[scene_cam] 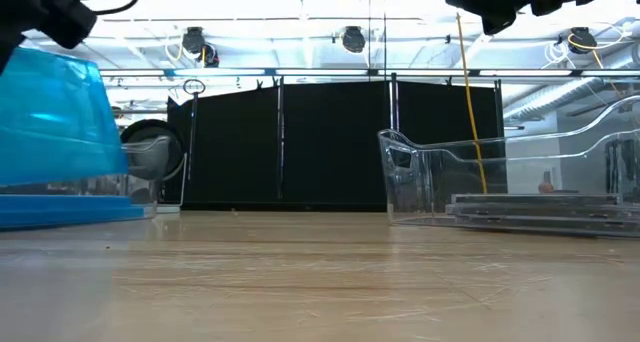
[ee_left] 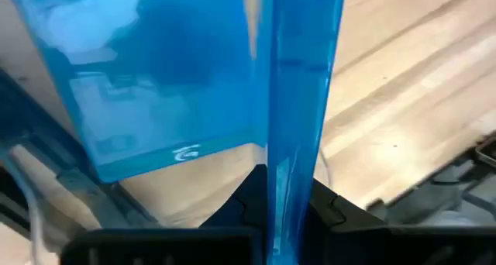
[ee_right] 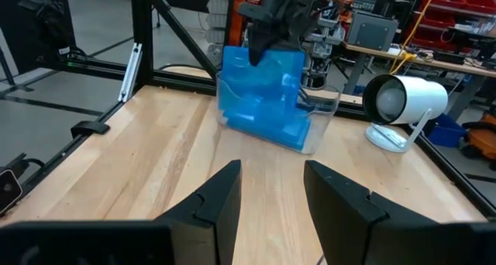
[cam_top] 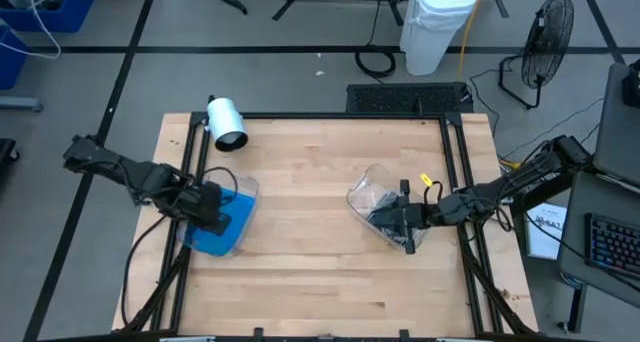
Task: Pick & place jewel cases by type
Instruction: Put the blue CD case into the left transparent bin
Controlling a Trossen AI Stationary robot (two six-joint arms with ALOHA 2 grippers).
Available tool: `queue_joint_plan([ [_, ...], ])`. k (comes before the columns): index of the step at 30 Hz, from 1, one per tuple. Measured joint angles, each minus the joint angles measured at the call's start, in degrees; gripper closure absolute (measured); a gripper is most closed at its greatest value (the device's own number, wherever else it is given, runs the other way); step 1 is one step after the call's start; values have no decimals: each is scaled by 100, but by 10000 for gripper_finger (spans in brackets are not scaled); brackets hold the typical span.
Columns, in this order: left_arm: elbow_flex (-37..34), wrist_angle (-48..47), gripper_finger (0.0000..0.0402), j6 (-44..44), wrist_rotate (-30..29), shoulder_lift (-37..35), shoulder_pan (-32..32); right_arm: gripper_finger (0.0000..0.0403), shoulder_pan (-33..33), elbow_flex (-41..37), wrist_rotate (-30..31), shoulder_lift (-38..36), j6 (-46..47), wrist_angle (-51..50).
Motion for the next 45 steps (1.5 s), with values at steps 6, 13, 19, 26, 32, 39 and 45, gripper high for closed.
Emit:
queue_joint_plan([
  [6,-55,213,363,139,71,195,333,270,0,0,-2,0,15,21],
  [13,-58,539,319,998,47,353,560,270,0,0,-4,0,20,22],
  [19,111,615,294,1505,236,310,746,270,0,0,-4,0,20,84],
  [26,286,599,289,1714,108,166,753,272,0,6,-4,0,13,274],
  [32,310,601,289,1806,37,150,749,272,0,7,-4,2,17,299],
  [39,310,594,289,1995,4,154,749,273,0,7,-5,2,17,297],
  [45,310,589,289,2086,31,153,749,273,0,7,-7,2,17,295],
])
